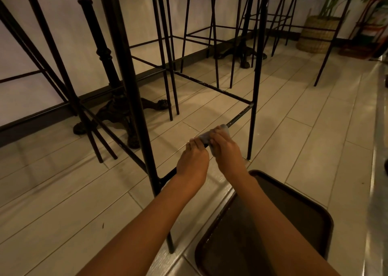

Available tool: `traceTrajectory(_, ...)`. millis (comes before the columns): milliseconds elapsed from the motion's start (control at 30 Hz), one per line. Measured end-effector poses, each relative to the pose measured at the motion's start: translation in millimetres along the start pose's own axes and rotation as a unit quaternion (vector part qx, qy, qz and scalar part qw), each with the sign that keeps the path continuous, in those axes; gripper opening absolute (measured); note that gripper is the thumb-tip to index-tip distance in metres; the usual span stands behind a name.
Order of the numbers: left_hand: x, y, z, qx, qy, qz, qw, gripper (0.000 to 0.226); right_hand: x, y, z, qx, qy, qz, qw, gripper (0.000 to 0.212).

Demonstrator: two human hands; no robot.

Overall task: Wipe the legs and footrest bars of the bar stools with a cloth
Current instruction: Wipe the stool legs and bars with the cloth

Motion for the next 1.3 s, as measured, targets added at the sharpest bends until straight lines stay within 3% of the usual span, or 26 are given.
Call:
traceTrajectory(333,0,2,1,-0.03,0.021,0.028,0.999,0.061,15,8,-9,0.009,-0.006,-0.017,1.0,0.042)
traceTrajectory(567,0,1,0,-0.03,0.025,0.028,0.999,0.061,16,0,-6,0.004,-0.036,0.0,0.999,0.022)
traceTrajectory(733,2,1,-2,-0.035,0.026,0.009,0.999,0.061,9,-9,0,-0.003,-0.028,-0.002,1.0,0.043)
traceTrajectory(1167,11,3,-28,-0.016,-0.012,0.023,1.0,0.062,43,6,-18,0.0,-0.05,0.018,0.999,0.017)
traceTrajectory(1300,9,1,-29,-0.001,-0.011,0.07,0.997,0.057,37,9,-18,0.007,-0.048,0.02,0.999,0.035)
Point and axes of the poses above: each hand's wrist, its own z-axis away from the middle knuckle, its own y-axis out of the back of the hand, x = y × z, the point moved 6 cm from there along -z, towards the middle knuckle, and after that the axes turned 8 degrees about -x, right-handed, at the moved point
